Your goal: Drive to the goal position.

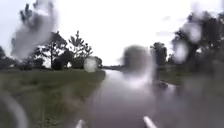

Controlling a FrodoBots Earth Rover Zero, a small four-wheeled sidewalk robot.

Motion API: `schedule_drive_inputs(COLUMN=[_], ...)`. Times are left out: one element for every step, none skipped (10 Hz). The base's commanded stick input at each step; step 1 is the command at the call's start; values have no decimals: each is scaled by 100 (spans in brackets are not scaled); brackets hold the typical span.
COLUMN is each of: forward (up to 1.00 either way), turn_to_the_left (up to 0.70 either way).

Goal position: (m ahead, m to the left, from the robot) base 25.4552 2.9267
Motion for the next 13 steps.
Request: schedule_drive_inputs(forward=[85, 85, 85, 85, 85, 85, 85, 85, 85, 85, 85, 85, 85], turn_to_the_left=[0, 0, 0, 0, 0, 0, 0, 0, 0, 0, 0, 0, 0])
